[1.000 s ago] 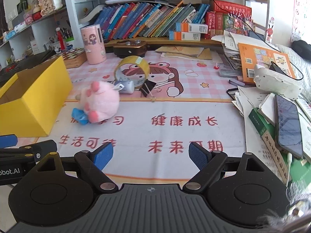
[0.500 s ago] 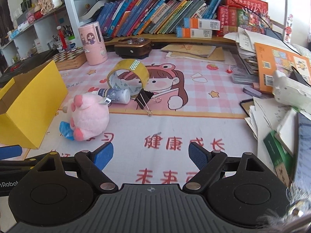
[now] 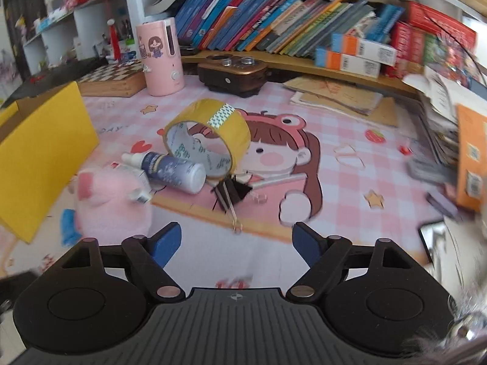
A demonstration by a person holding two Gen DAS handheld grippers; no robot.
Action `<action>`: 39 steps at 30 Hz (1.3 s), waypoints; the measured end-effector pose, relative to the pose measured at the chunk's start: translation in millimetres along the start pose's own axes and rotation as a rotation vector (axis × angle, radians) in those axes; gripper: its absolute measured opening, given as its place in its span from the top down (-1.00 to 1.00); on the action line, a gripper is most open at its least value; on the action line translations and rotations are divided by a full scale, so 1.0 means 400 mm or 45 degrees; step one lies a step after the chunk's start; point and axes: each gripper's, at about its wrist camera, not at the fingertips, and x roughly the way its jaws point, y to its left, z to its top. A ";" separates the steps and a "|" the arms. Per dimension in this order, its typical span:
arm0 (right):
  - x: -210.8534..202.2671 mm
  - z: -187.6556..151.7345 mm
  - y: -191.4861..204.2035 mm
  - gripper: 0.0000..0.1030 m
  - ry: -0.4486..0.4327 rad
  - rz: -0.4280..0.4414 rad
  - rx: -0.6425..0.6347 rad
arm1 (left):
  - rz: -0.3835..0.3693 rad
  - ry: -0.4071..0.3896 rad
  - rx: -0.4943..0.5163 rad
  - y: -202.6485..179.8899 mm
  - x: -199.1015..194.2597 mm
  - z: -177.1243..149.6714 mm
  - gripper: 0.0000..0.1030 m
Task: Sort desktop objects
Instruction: 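Close the right gripper on the black binder clip, then grasp the pink plush pig with the left gripper while the right gripper holds the clip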
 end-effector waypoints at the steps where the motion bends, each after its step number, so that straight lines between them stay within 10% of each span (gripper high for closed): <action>1: 0.013 0.006 -0.001 -0.35 -0.001 0.007 -0.007 | 0.003 0.005 0.001 0.001 0.001 -0.001 -0.89; 18: 0.110 0.033 -0.030 0.00 0.007 0.039 0.457 | 0.042 0.057 0.012 -0.001 0.012 -0.003 -0.89; 21: 0.120 0.031 -0.048 0.30 0.024 0.032 0.536 | 0.052 0.061 0.008 0.001 0.013 -0.004 -0.89; 39: -0.018 0.007 -0.100 0.55 -0.050 0.092 0.482 | 0.001 -0.023 0.132 -0.076 0.121 0.084 -0.89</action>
